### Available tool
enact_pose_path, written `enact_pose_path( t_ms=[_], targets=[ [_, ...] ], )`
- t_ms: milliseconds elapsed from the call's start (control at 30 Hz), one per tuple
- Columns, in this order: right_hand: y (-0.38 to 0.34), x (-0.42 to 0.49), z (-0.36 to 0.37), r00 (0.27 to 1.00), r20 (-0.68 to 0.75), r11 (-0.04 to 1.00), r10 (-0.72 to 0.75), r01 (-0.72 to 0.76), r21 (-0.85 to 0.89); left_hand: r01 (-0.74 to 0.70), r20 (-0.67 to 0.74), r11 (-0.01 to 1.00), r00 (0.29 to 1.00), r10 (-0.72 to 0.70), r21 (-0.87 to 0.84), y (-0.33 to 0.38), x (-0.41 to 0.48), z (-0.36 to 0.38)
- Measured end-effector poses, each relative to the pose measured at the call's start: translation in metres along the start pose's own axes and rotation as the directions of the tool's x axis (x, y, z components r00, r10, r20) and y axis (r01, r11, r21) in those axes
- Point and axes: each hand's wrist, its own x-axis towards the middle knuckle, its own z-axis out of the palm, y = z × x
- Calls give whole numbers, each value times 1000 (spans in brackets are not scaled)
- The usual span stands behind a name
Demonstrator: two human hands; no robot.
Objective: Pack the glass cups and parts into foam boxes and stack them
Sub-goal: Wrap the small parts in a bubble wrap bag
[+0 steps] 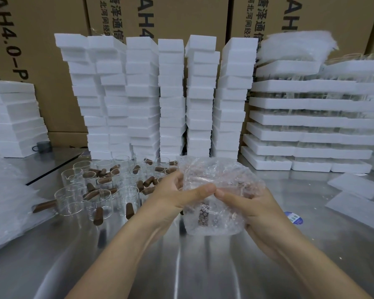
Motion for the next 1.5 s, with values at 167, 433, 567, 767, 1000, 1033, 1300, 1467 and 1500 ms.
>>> enact_pose_path(
  t_ms=[167,433,567,767,1000,1033,1300,1467,1500],
  targets=[
    [-3,0,0,998,47,996,51,-54,75,129,113,990,986,-122,-56,0,-2,-1],
    [0,-1,1,989,116,987,93,-106,120,93,111,994,990,-87,-53,4,-4,-2],
    [1,2,-2,995,33,991,99,-101,82,52,26,998,998,-51,-47,1,-4,0],
    [-2,7,-9,955,-294,991,25,14,130,28,-177,990,983,-52,-140,0,3,-1],
    [-4,6,-9,959,-225,983,173,-184,-25,37,-58,807,995,-87,-589,0,1,14],
    [-1,6,-2,980,-130,983,153,-164,-85,56,-11,788,997,-80,-614,0,-1,19],
    [1,-7,9,988,-118,993,104,-96,67,130,-69,977,987,-143,-168,-23,-12,56],
    [-22,-3,1,956,-227,962,185,-129,241,140,68,985,989,-133,-106,-22,-14,56],
    [-21,-1,-3,935,-298,961,193,-118,251,148,73,984,987,-141,-97,-23,-14,58]
  ],
)
